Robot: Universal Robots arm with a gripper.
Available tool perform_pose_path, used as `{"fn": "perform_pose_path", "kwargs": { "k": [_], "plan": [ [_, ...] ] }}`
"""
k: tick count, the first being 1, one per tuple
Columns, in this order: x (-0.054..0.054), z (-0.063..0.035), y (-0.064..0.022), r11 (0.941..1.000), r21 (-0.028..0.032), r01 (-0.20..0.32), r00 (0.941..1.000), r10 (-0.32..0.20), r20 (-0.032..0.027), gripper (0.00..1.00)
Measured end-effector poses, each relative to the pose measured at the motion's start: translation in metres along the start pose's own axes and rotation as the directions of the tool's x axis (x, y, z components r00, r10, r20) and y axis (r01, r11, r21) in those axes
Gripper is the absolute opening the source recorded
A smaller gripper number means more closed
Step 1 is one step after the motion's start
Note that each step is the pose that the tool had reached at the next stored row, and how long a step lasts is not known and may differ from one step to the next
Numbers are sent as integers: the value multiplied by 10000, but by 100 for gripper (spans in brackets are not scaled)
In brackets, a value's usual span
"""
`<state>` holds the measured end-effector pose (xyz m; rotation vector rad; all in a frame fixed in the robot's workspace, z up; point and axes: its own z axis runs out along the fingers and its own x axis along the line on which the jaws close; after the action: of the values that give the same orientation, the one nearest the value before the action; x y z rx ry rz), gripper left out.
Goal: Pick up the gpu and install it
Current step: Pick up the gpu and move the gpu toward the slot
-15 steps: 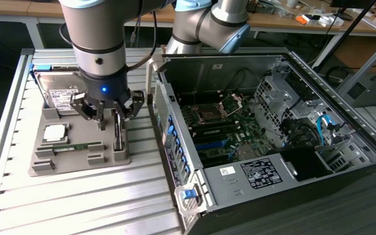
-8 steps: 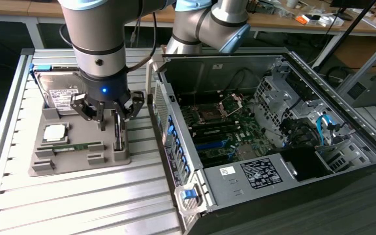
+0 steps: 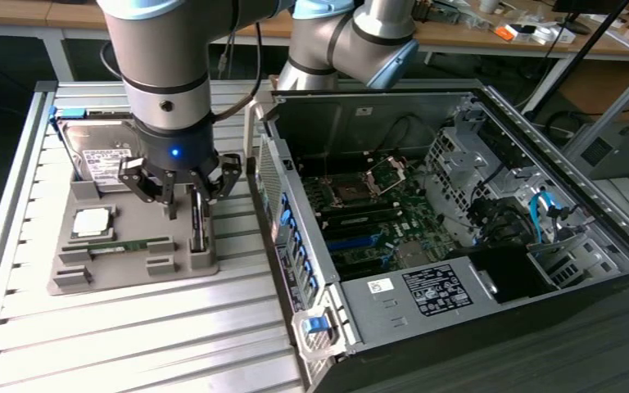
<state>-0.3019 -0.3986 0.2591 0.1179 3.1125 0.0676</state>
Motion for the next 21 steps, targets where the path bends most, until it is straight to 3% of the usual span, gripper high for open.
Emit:
{"fn": "perform_pose_path", "kwargs": {
  "k": [21],
  "plan": [
    [-6,32,69,10000,1,-1,10000,1,-1,48]
  ]
}}
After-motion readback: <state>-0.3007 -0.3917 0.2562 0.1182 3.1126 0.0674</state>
